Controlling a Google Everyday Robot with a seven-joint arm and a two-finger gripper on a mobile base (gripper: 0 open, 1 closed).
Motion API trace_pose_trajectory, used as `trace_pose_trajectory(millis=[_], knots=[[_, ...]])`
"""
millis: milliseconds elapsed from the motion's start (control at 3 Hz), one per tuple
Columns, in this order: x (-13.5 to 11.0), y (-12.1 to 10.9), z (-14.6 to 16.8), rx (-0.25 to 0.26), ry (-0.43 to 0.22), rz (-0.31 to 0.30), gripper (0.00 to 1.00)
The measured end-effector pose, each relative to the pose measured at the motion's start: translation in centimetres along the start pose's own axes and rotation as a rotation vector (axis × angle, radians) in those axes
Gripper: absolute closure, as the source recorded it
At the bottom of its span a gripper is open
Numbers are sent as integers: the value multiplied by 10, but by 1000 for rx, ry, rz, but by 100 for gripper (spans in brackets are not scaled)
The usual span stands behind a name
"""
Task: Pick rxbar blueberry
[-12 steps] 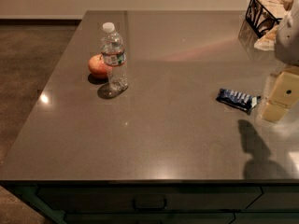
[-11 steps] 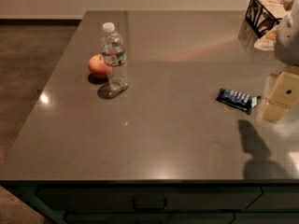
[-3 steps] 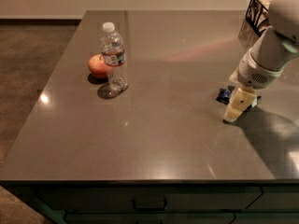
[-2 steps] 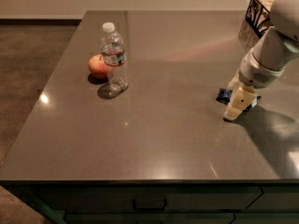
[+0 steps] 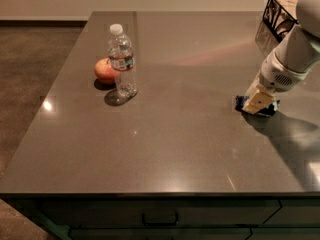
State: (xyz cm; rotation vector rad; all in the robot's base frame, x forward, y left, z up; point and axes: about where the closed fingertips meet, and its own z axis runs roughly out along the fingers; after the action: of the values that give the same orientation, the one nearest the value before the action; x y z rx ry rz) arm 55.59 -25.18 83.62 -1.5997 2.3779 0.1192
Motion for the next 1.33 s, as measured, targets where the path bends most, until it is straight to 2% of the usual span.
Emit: trace_pose_trajectory(millis=[333, 667, 1000, 1333], knots=[[0, 0, 0, 0, 0, 0, 100], [-40, 22, -20, -44, -67, -49, 100], [-96, 47, -48, -107, -162, -121, 100], [-138, 63, -68, -153, -238, -175, 100]])
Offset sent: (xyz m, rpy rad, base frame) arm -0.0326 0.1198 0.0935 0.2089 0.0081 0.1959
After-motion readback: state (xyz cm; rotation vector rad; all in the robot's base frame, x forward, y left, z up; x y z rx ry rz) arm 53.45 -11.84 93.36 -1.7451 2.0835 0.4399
